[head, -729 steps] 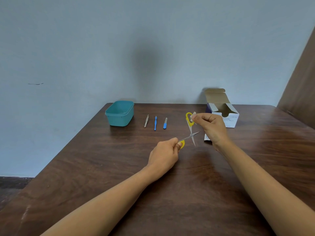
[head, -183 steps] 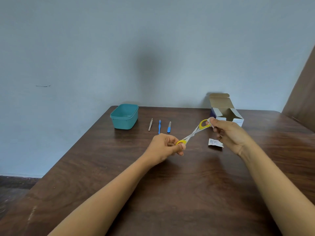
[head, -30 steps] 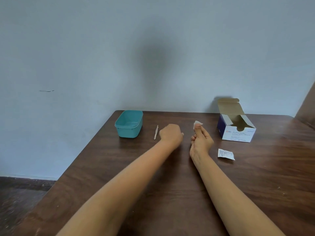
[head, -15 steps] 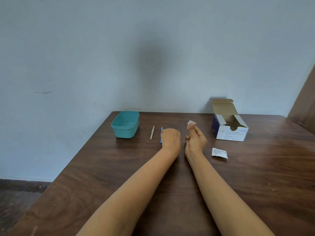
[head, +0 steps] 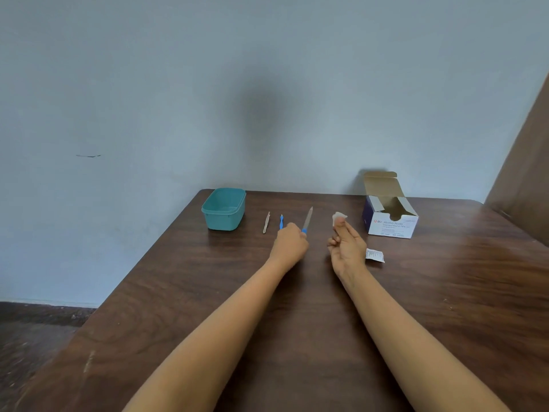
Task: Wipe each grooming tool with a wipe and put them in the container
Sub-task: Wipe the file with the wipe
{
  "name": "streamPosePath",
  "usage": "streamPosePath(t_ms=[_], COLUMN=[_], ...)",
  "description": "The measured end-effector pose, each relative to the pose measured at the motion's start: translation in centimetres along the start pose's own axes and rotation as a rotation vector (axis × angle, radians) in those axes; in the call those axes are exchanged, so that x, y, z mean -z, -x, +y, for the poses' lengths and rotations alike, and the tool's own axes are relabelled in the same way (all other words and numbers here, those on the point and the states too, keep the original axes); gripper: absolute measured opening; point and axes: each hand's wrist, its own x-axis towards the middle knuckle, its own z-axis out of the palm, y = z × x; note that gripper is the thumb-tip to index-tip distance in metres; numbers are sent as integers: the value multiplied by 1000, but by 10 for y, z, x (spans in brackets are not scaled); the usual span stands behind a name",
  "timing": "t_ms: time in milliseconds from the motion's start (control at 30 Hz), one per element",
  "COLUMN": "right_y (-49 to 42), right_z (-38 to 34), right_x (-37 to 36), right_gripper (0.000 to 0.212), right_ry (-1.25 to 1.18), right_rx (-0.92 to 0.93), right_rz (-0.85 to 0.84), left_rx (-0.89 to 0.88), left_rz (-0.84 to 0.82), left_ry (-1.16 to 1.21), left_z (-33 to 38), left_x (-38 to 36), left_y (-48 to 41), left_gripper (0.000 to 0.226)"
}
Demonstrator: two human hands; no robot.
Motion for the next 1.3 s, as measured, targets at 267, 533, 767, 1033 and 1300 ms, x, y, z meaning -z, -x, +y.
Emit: streamPosePath(t_ms=[267, 533, 767, 1033, 1300], right_y=[29, 41, 42, 40, 38], right_z=[-20, -17, -17, -19, -20], right_x=[20, 28, 29, 28, 27], right_gripper=[5, 6, 15, 11, 12], right_ry=[222, 354, 446, 377, 299], right_rx=[-92, -34, -9, -31, -64], right_rz=[-156, -374, -388, -320, -343], left_rx=[-143, -201, -247, -253, -257], left_rz=[55, 47, 33, 39, 36], left_ry=[348, 418, 402, 388, 351], left_z=[-15, -26, -26, -25, -24], left_x=[-4, -3, -3, -3, -2], left_y=[61, 87, 86, 85, 87], left_gripper=[10, 12, 8, 10, 7])
